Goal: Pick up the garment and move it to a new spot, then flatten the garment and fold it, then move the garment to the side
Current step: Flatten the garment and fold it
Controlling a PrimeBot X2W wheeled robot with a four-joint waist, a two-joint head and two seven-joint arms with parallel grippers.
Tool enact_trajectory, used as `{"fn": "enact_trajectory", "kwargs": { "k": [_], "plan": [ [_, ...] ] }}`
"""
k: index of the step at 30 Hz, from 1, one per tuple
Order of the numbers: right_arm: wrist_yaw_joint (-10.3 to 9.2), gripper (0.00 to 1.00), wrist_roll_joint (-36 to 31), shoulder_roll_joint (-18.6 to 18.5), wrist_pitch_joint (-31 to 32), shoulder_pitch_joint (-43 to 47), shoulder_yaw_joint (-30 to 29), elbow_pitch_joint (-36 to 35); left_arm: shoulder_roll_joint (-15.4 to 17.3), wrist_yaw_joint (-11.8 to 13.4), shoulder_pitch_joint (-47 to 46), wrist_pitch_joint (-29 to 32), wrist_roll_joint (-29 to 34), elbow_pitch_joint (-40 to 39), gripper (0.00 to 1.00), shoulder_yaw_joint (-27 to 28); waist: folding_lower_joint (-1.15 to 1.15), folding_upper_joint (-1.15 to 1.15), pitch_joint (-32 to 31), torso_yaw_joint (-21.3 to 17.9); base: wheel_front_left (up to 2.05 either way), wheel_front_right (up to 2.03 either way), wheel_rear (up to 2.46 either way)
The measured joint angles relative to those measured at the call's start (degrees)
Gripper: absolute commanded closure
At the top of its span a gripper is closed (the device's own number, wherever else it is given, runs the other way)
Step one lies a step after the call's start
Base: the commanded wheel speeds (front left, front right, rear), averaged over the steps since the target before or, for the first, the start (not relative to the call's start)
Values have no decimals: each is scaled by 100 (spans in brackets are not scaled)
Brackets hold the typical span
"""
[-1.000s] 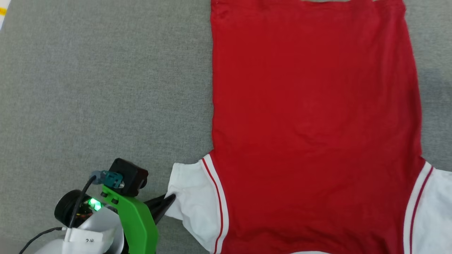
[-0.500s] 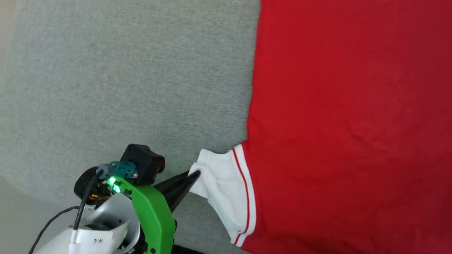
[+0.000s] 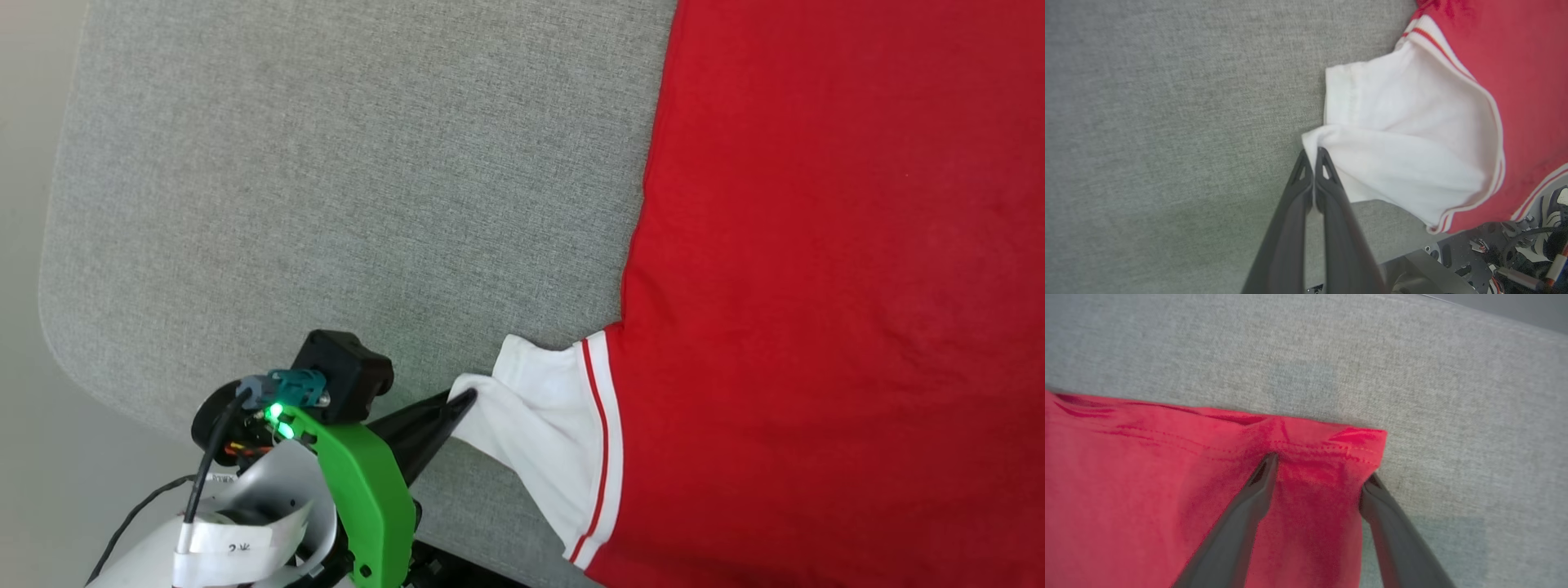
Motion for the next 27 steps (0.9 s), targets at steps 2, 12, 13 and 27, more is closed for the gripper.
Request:
{"fn": "enact_trajectory", "kwargs": {
  "k": [2, 12, 13, 27],
  "plan": [
    [0, 100, 47, -57, 18, 63, 59, -22, -2, 4, -18, -49, 0, 7, 100, 45, 0, 0, -22, 3, 0, 0, 0],
    [0, 100, 116, -69, 45, 369, -20, -88, 11, 31, -33, -60, -26, 38, 100, 99, 0, 0, -178, -38, 0, 0, 0],
    [0, 100, 118, -62, 38, 417, -32, -91, 13, 44, -33, -60, -34, 43, 100, 105, 0, 0, -210, -54, 0, 0, 0],
    [0, 100, 490, 353, -415, 1781, -603, -22, 154, 207, -14, -10, -101, 112, 100, 218, 0, 0, -984, -458, 0, 0, 0]
  ]
}}
